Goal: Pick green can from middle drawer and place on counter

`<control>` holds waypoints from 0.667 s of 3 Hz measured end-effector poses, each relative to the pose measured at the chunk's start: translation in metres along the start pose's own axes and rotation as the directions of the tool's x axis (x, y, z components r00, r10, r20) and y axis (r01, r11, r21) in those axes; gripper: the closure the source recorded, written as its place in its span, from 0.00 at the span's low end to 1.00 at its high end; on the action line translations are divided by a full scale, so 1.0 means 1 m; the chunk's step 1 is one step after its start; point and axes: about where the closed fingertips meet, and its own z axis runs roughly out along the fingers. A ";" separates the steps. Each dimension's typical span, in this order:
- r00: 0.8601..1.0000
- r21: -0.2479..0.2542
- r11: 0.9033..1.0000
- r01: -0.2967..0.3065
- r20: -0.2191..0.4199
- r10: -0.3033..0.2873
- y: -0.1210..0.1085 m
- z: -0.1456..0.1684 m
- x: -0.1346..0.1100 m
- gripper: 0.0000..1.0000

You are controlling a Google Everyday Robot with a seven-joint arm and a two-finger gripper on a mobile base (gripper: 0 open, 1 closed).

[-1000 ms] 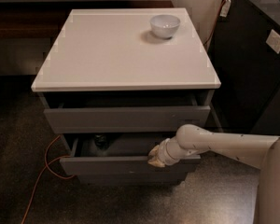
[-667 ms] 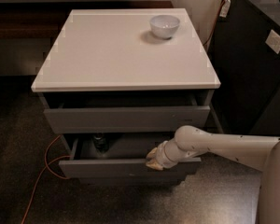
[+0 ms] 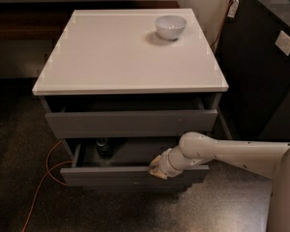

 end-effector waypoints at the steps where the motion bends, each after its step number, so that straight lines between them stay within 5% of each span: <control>1: 1.000 -0.019 1.000 0.001 0.002 -0.001 0.010 0.002 -0.003 1.00; 2: 1.000 -0.049 0.999 -0.002 0.007 0.002 0.028 0.004 -0.009 1.00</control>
Offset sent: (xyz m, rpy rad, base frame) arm -0.1378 0.0796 0.0239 0.0833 0.2110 0.1242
